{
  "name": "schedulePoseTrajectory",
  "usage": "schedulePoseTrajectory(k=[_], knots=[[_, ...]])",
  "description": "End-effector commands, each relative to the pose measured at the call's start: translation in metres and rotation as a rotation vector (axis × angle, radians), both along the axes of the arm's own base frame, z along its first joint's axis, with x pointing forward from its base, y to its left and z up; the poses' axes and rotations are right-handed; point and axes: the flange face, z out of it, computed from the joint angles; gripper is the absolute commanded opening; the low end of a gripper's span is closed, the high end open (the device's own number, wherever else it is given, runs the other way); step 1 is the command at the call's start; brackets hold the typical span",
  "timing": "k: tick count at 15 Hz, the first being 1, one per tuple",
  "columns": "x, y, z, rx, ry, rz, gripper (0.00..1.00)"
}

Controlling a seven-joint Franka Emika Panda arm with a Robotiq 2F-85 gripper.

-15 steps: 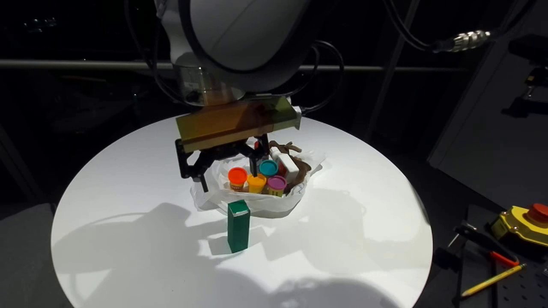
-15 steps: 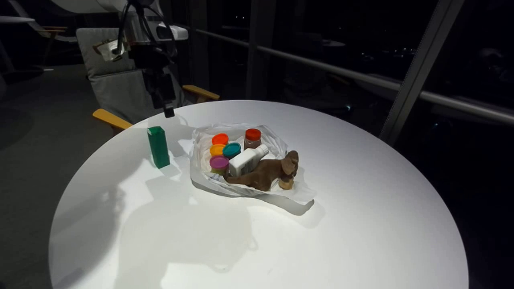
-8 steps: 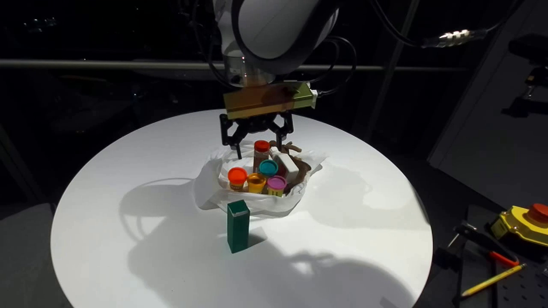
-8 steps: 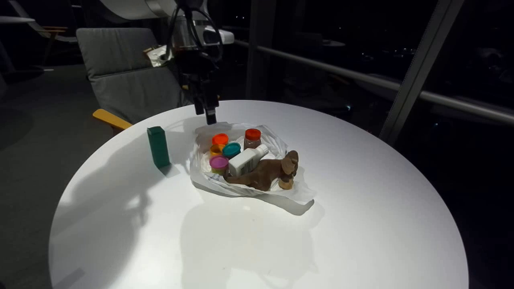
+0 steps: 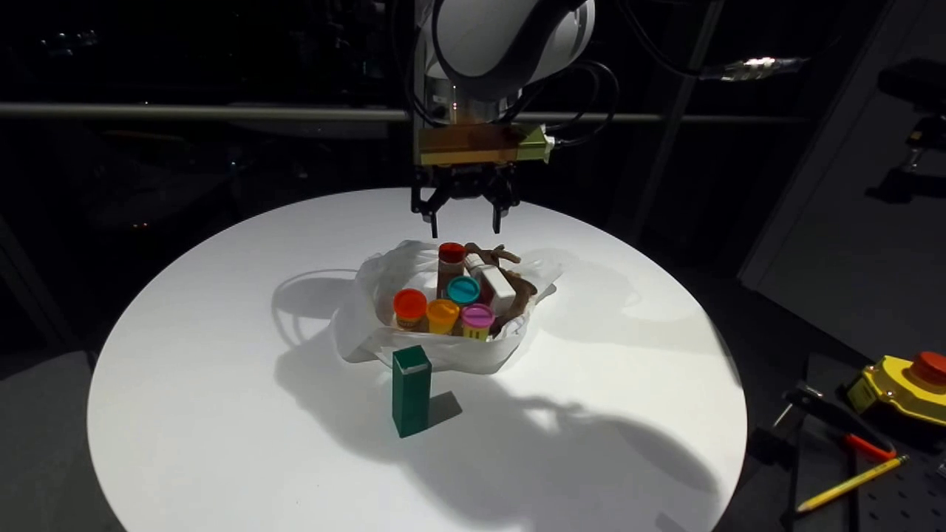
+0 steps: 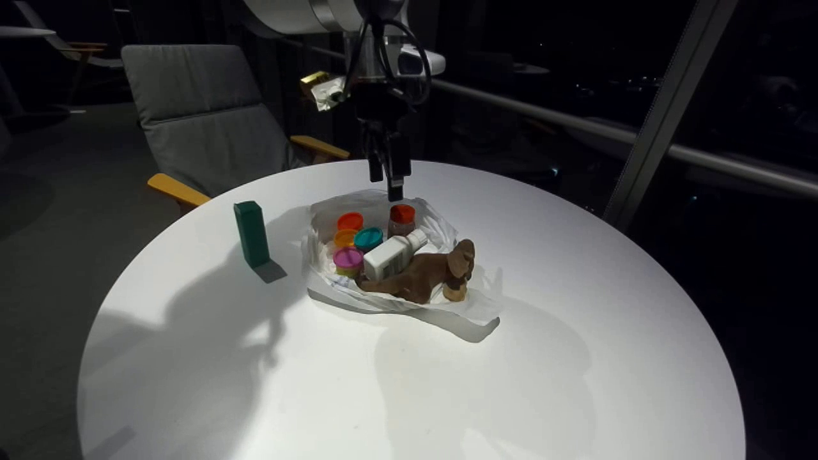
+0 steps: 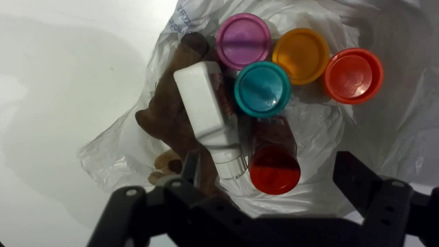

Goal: Remove the objects from the plastic bag and put them on the table.

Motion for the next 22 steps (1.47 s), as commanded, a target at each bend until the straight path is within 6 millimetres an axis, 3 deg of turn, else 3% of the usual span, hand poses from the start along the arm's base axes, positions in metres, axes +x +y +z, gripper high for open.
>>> schedulePoseTrajectory(k=[1, 7, 14, 15, 17, 22], knots=[[0.014, -0.001, -0.009, 0.070, 0.010, -0.022, 1.00], [0.025, 0.000, -0.036, 0.097, 0.033, -0.051, 1.00], [0.043, -0.015, -0.054, 0.081, 0.039, -0.074, 1.00], [0.046, -0.017, -0.056, 0.077, 0.039, -0.079, 0.75], [0.049, -0.017, -0.056, 0.079, 0.039, -0.078, 0.66], [0.051, -0.017, -0.048, 0.075, 0.028, -0.078, 0.27]])
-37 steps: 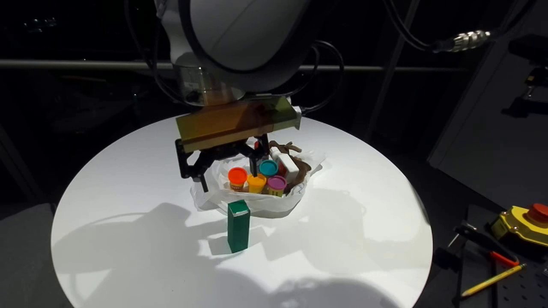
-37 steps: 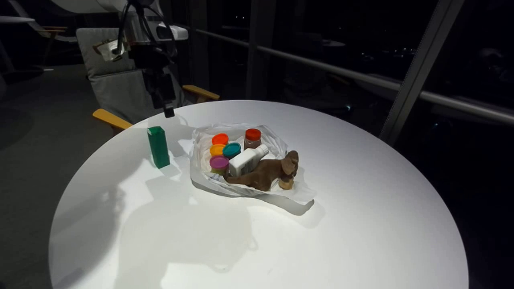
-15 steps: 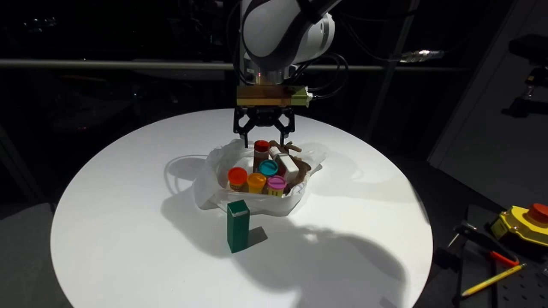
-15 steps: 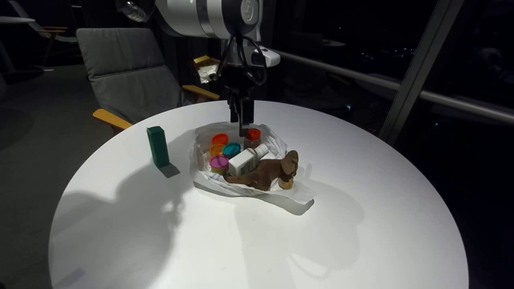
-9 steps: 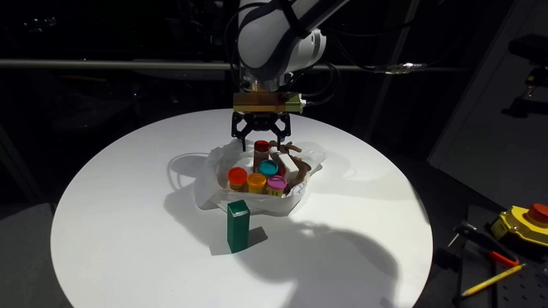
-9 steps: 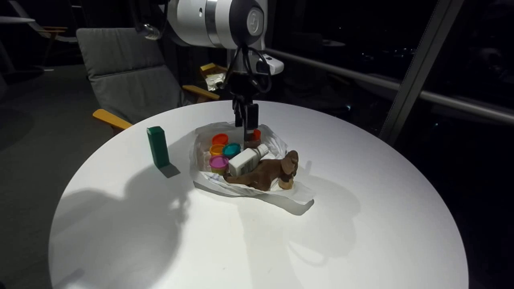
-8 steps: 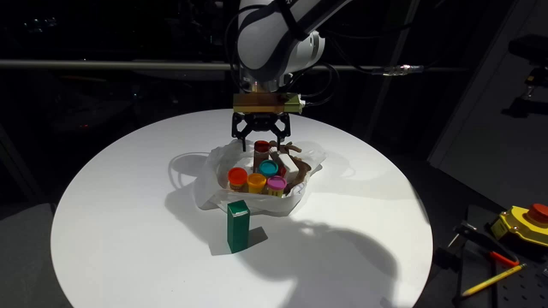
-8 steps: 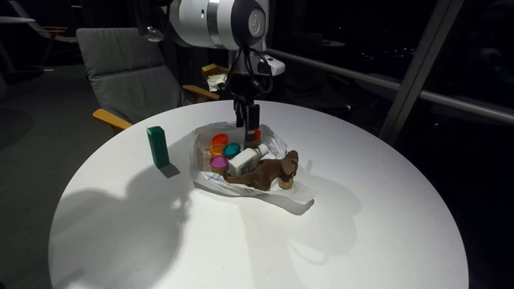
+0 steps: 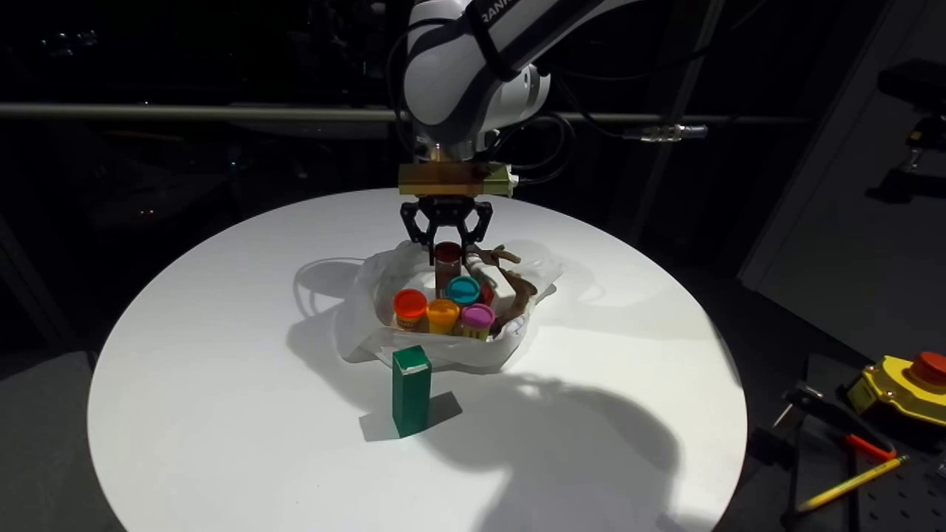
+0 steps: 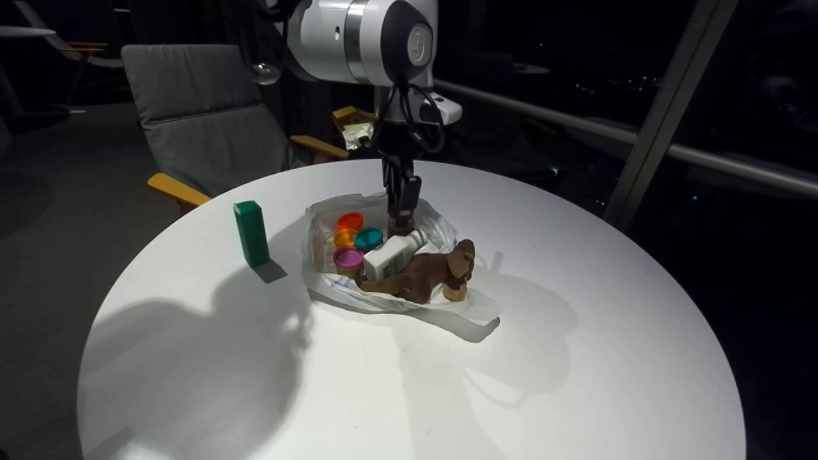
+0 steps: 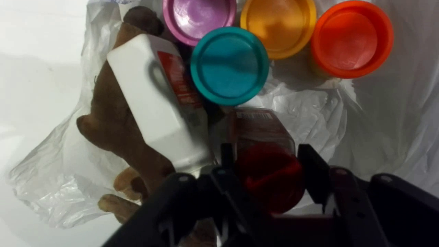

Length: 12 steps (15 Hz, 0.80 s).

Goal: Remove the objects from the plastic bag and put them on the table.

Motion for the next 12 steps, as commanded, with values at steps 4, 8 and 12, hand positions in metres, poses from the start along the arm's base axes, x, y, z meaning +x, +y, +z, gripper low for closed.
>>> schedulePoseTrajectory(k=[4, 8, 12], knots=[[-0.002, 0.000, 0.040, -0.009, -0.022, -0.002, 0.24], [-0.029, -0.004, 0.101, -0.025, -0.079, 0.004, 0.24], [-0.071, -0.033, 0.142, -0.059, -0.091, -0.051, 0.24]])
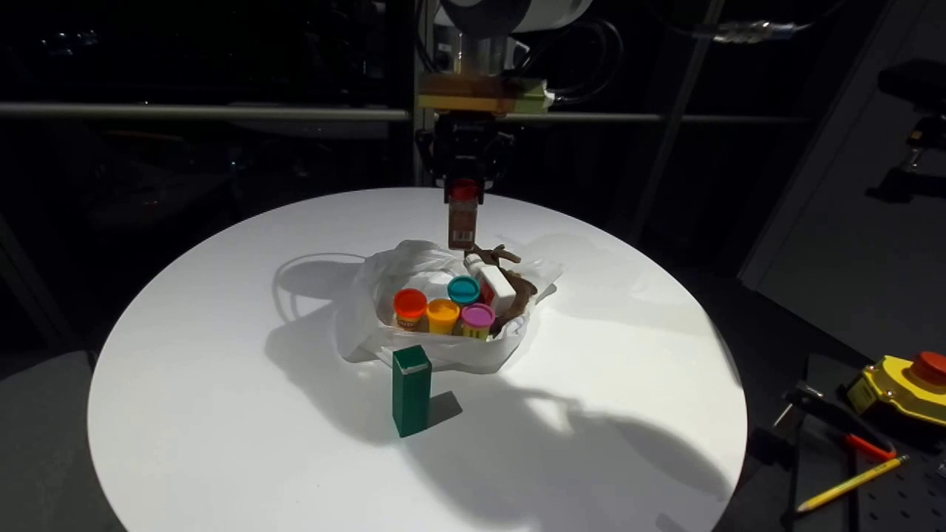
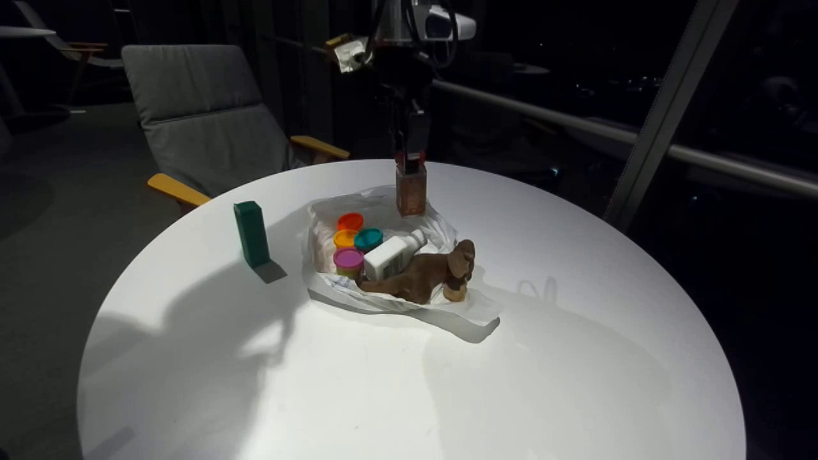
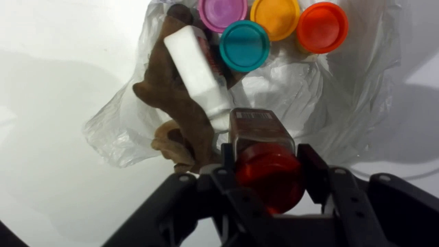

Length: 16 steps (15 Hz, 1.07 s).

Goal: Remove the objects from the plastic bag and put them on the table.

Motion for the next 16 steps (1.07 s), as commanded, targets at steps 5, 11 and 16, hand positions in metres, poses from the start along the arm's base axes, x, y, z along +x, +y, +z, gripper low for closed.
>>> schedulePoseTrajectory(k=[5, 11, 16], knots=[[-0.114, -0.082, 0.032, -0.025, 0.031, -0.185, 0.24], [-0.173, -0.133, -0.021, 0.098, 0.081, -0.361, 0.24], [-0.190, -0.153, -0.061, 0.187, 0.078, -0.542, 0.24]])
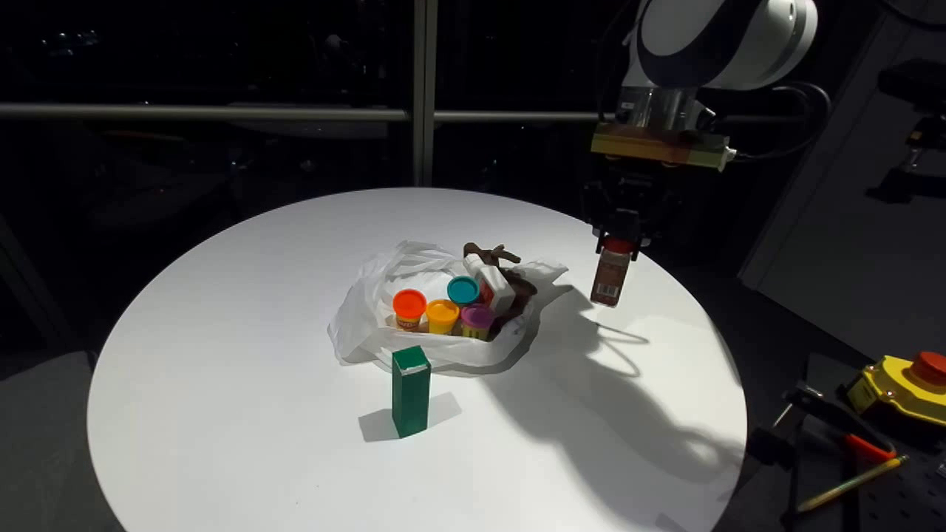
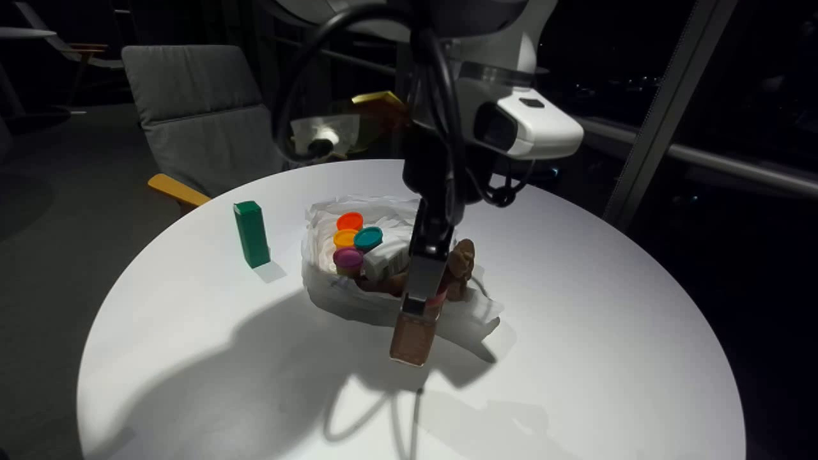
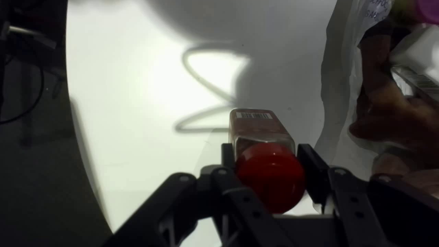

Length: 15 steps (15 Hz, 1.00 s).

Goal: Remove the objects from the plastic bag and put them on the table.

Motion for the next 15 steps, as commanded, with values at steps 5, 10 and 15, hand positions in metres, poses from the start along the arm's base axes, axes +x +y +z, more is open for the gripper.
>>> schedulePoseTrajectory(k=[5, 10, 15], knots=[[0.000, -0.010, -0.035, 0.038, -0.015, -0.173, 0.24], [0.002, -0.008, -0.059, 0.009, 0.027, -0.205, 0.24], [0.004, -0.006, -0.058, -0.005, 0.039, -0.207, 0.24]])
